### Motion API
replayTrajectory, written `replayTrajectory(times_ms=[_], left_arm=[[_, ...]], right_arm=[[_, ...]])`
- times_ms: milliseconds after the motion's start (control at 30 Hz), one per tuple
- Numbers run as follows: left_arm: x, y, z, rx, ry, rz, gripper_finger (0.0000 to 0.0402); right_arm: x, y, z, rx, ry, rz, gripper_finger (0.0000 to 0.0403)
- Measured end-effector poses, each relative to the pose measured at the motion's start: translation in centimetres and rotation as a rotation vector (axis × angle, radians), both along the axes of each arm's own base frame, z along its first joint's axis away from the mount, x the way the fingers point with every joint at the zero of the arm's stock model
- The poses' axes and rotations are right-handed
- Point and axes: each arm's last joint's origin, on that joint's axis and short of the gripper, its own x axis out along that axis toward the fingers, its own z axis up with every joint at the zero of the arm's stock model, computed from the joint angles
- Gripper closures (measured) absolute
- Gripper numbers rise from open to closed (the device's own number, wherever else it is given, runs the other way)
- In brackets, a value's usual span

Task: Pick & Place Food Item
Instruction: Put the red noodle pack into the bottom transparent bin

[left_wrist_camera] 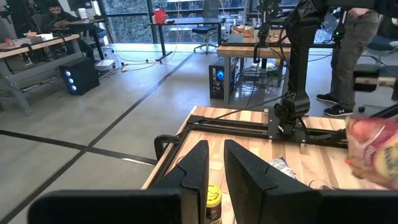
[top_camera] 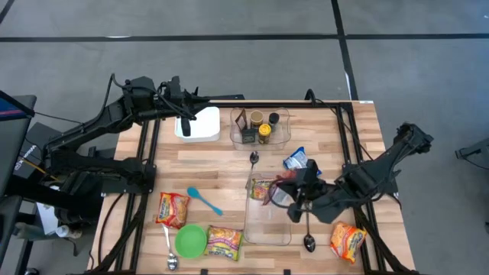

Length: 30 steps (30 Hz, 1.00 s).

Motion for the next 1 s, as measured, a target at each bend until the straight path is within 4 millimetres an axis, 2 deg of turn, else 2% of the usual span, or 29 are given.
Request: replayTrajectory(times_ms=[167,500,1000], left_arm=[[0.0,0.0,0.0,0.0,0.0,0.0,0.0358],[0.0,0.0,0.0,0.0,0.0,0.0,0.0358],[0.0,0.0,0.0,0.0,0.0,0.001,0.0358]], right_arm=[[1.4,0.5,-1.5,-0.027,0.041,-0.016,0.0403],[4.7,0.9,-5.9,-0.064,0.151,-0.092,0.0403],[6.9,-0.5,-10.1,-0.099,0.323,-0.179,0.0403]])
